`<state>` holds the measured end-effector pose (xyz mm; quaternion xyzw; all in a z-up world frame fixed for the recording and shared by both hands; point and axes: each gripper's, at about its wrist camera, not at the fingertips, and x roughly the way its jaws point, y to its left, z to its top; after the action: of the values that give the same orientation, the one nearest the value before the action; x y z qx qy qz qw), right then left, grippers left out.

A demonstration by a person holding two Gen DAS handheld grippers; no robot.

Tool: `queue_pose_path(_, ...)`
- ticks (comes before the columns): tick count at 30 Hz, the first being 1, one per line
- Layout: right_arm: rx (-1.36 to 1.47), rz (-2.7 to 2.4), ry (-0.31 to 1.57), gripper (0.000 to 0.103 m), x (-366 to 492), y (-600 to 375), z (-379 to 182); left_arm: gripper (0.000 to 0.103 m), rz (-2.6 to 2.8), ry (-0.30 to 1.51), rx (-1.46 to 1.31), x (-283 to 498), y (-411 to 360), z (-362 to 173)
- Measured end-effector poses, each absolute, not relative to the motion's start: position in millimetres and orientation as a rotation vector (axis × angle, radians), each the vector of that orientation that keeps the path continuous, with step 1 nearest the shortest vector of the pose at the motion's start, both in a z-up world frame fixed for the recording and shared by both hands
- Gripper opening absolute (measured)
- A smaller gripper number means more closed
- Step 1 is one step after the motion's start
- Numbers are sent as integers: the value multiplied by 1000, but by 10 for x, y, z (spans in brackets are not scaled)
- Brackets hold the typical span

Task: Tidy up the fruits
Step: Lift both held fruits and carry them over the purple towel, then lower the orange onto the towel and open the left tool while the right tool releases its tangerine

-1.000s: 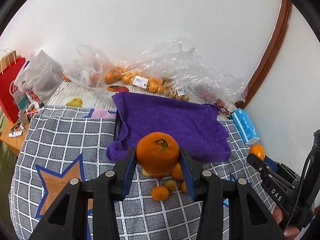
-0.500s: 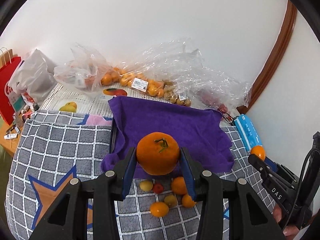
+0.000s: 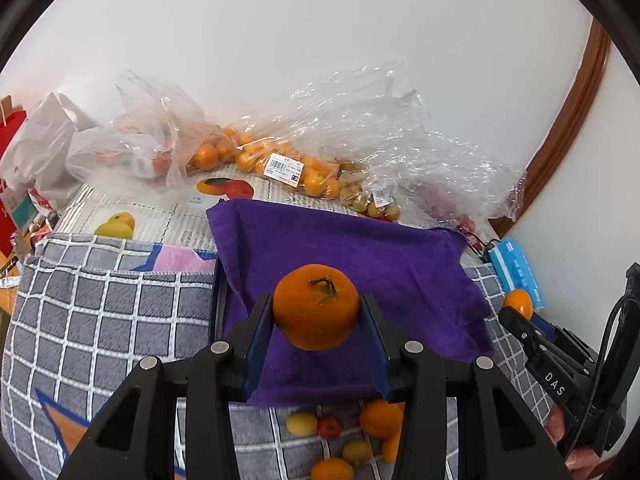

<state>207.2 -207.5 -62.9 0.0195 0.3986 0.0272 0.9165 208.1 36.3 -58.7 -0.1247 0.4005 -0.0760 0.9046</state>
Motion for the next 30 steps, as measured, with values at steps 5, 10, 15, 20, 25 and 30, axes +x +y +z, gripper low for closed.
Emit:
queue_pose_path(5,40,54,826,32,2303,-2083,-733,41,-161,844,-252,2306,339,-713)
queue_pose_path(10,35,51,839,32,2534,-2075,-863,41,-162,857,-249,2509,329,-809)
queue_pose_path(15,28,56,855,32,2731,-2040,-989,41,-155,868,-242,2690,311,-871)
queue_pose_path(20,26,71,866,32,2885,-1997,-1077,41,-152,873,-242,2842,306,-923)
queue_pose_path(25,26,91,880,32,2998,-1941,-1181,41,-148,886,-241,2955,288,-1003)
queue_pose_path(30,25,92,905,32,3076,-1915,-1334,41,-151,920,-233,3038,245,-1151)
